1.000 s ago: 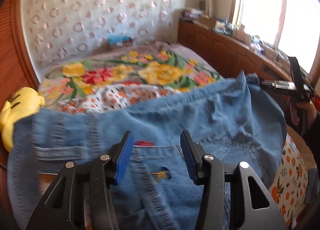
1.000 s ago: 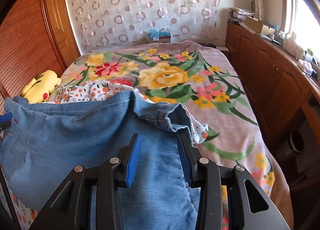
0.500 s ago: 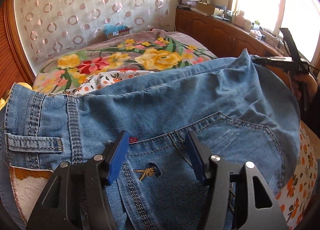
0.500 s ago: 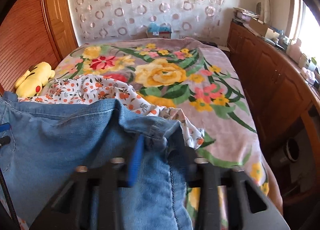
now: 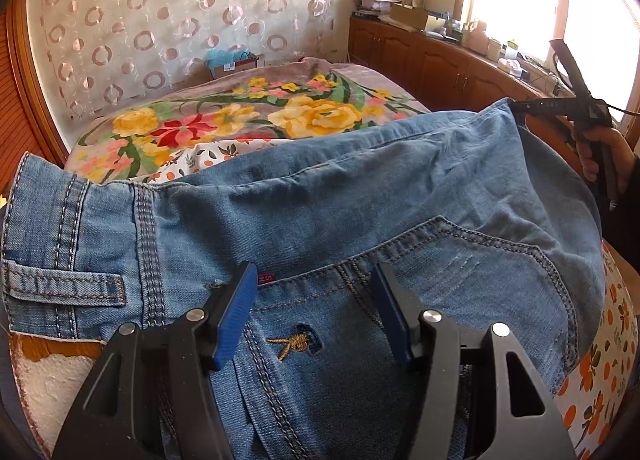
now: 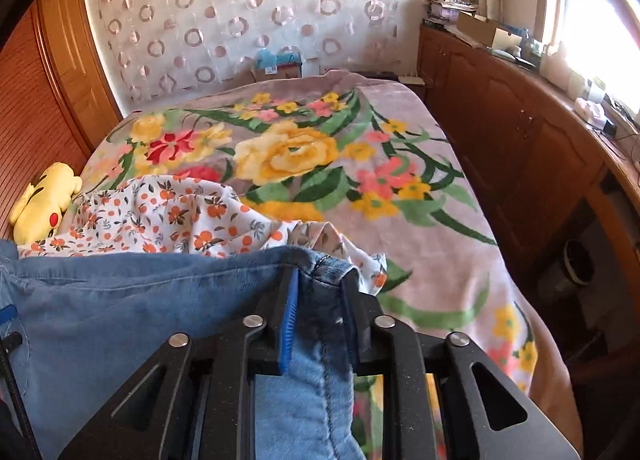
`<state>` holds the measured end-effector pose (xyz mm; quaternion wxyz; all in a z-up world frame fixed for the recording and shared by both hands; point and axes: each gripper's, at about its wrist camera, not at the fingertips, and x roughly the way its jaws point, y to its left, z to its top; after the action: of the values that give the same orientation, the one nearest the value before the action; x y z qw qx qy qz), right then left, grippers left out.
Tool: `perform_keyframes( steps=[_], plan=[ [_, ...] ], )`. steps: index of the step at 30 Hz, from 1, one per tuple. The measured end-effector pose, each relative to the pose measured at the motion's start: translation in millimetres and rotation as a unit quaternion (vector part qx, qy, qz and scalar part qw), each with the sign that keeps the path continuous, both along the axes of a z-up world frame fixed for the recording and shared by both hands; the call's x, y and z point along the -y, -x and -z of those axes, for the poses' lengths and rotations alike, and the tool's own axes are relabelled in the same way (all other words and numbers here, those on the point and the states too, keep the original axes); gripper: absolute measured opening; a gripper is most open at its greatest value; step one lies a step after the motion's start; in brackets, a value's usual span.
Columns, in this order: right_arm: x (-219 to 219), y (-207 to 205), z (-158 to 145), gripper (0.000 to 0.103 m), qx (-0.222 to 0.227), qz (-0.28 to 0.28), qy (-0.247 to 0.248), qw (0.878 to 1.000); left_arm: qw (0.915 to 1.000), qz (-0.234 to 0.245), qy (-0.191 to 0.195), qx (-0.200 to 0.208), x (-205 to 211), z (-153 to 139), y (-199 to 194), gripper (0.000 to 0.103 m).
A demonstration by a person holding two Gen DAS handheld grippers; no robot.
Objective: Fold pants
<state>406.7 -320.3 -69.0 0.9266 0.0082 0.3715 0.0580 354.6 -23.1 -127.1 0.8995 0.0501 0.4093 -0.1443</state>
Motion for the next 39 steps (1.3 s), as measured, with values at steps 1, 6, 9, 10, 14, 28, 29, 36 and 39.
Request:
perform_keyframes(
  steps=[1,6,9,10,14,28,29,36,39],
  plan=[
    [0,6,-2,0.028,0.01,0.002,-0.002,1.0,1.0,0.0,-0.002,0.0,1,0,-1,0.06],
    [6,40,-17,0.039,0.043,-0.013,-0.014,0.999,0.9999,0.001,-0.013,0.002,4,1,-4,0.06],
    [-2,65,-15,0.041,0.052,-0.053,-0.012,0.997,0.9998,0.001,-0.019,0.004,6,-2,-3,0.06],
    [-6,71,-13,0.042,0.054,-0.067,-0.01,0.996,0.9998,0.0,-0.022,0.003,6,-3,-3,0.06],
    [-34,97,-6,0.044,0.051,-0.114,-0.01,0.992,0.9987,-0.005,-0.037,0.034,4,-26,10,0.06],
    [-88,117,41,0.044,0.001,-0.194,0.016,0.981,0.9938,-0.082,-0.059,0.046,-85,-65,-6,0.06],
    [-87,117,44,0.044,-0.001,-0.194,0.021,0.981,0.9932,-0.085,-0.066,0.044,-88,-62,-11,0.06],
    [-96,120,45,0.046,0.014,-0.19,0.03,0.981,0.9925,-0.093,-0.07,0.036,-99,-54,-26,0.06],
    [-104,124,47,0.046,0.014,-0.189,0.034,0.981,0.9942,-0.076,-0.064,0.04,-96,-53,-30,0.054]
  ],
)
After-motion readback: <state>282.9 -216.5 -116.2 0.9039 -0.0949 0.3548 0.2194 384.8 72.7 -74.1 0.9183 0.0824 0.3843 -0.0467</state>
